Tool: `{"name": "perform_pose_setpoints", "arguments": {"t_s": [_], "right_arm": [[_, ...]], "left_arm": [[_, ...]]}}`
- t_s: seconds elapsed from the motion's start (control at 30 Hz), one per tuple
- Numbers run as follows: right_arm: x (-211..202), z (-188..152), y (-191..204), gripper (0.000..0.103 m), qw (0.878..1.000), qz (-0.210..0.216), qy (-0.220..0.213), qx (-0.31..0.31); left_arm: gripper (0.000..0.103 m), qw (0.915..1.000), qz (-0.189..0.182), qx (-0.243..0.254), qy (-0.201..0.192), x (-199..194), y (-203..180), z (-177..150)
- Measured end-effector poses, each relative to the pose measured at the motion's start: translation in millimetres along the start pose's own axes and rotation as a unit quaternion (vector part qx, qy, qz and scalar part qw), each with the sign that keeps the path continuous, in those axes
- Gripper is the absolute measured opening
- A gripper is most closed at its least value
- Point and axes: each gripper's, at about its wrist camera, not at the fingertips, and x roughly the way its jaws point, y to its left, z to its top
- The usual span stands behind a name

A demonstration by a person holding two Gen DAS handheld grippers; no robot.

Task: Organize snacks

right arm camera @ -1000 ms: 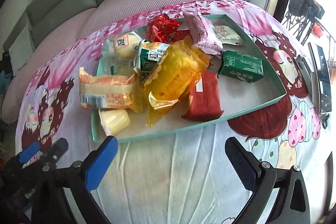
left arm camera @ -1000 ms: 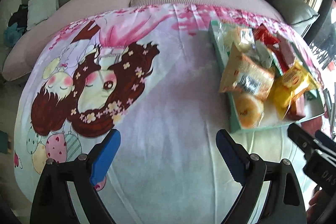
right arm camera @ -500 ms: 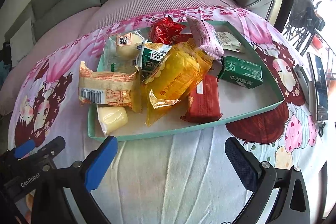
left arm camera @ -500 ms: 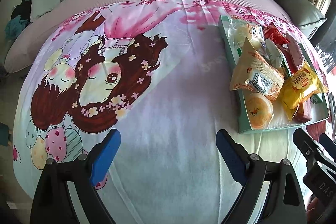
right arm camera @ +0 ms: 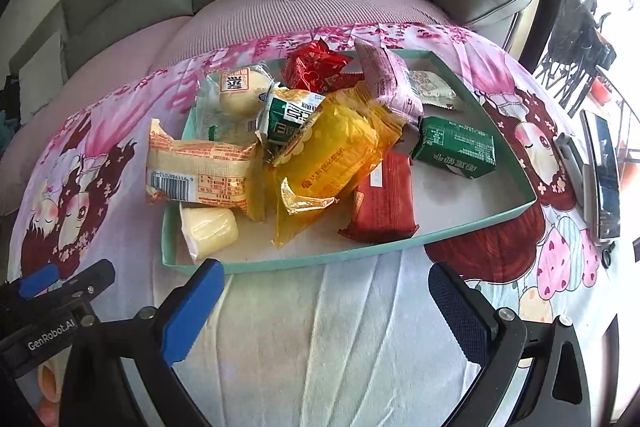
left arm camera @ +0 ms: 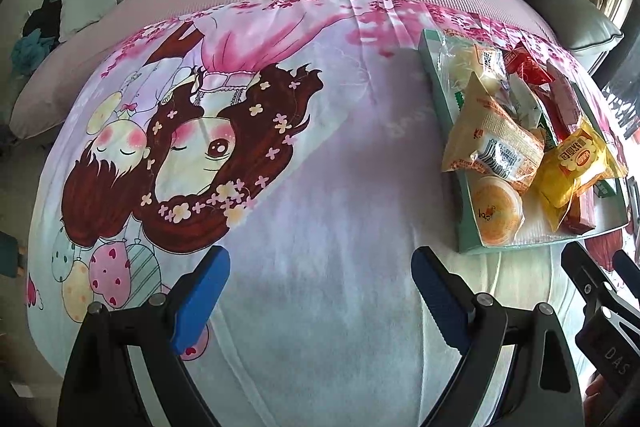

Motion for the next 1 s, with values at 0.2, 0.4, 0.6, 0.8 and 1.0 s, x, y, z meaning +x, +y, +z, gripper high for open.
{"name": "perform_pose_setpoints", "arguments": {"t_s": [0.2,0.4,0.6,0.8,1.0], "right_arm": [[-3.2,-0.8,-0.8,0.103,1.0,0.0,-0.008,-0.002],[-4.1,-1.7,-0.9,0.103,1.0,0.0,-0.012,-0.004],[-4.0,-2.5,-1.7,0.103,1.0,-0.004,-0.015,-0.006],[-2.0,-4.0,-2.0,0.103,1.0,-0.007,-0.013,-0.005],[-1.0,-4.1,-1.8,0.103,1.0,-0.009,-0.012,-0.004]], "left_arm": [[0.092,1.0,0.002,-0.002,-0.001,-1.0,1.2,0.1],[0.092,1.0,0.004,-0.004,0.002,-0.3,1.2,-0.2],[0.092,0.9999,0.005,-0.009,0.004,0.8,1.9,-0.2],[0.092,0.9999,0.006,-0.009,0.006,1.7,1.1,-0.5],[0.092,0.9999,0.008,-0.011,0.008,2.7,1.0,-0.6]]}}
